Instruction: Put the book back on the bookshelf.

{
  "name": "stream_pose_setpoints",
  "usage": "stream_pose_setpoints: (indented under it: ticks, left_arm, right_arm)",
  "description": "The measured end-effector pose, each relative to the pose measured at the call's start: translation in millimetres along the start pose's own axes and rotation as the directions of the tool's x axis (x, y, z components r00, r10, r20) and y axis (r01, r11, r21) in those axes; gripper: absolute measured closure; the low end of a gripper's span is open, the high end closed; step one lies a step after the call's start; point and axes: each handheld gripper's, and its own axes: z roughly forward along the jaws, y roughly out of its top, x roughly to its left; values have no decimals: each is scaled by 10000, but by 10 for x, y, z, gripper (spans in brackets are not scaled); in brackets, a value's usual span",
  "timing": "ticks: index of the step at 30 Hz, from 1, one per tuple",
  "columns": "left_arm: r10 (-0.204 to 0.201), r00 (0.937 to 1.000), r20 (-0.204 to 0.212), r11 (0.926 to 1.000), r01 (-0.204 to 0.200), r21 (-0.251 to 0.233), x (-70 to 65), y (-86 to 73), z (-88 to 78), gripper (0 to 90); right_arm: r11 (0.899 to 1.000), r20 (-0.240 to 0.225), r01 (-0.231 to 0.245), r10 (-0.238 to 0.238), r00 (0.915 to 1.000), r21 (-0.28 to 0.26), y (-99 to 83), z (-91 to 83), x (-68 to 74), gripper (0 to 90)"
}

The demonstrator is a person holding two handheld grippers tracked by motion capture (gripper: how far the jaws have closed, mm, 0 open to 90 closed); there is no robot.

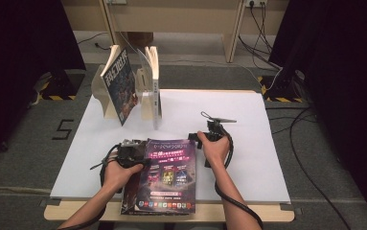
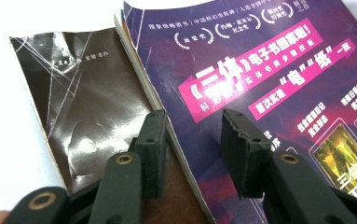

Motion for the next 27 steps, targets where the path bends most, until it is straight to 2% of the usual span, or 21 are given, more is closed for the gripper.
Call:
stream_pose_setpoints:
  ticks: [6,9,17,20,22,25,27]
  left_arm:
    - [-64,10000,-31,10000,64,-33,-12,-7,-2,608]
    - [-137,9999,-10,9999,137,-54,-8,-9,-3,609]
    - [-130,9999,-37,9999,130,-51,-13,-11,-4,612]
    - [-73,9999,-104,10000,73,-44,-17,-15,-5,612]
    - [-70,9999,-125,10000,69,-33,-18,-16,-8,613]
    - [-123,9998,-143,9999,122,-16,-15,-19,-15,617]
    - [-127,9998,-156,9999,126,-34,-17,-26,-19,623]
  right_arm:
    - [9988,216,-108,98,9997,474,-49,69,-65,603]
    - [9982,211,39,-52,9998,602,-62,97,-79,594]
    - [9978,172,14,-26,9998,662,-73,90,-73,584]
    - [9988,231,82,-94,9997,488,-72,42,-8,586]
    - [9997,47,154,-155,9999,207,-62,-17,23,601]
    - [9999,-535,129,-133,9985,-81,-57,-129,90,615]
    - [9995,-446,314,-315,9985,-29,-83,-161,113,614]
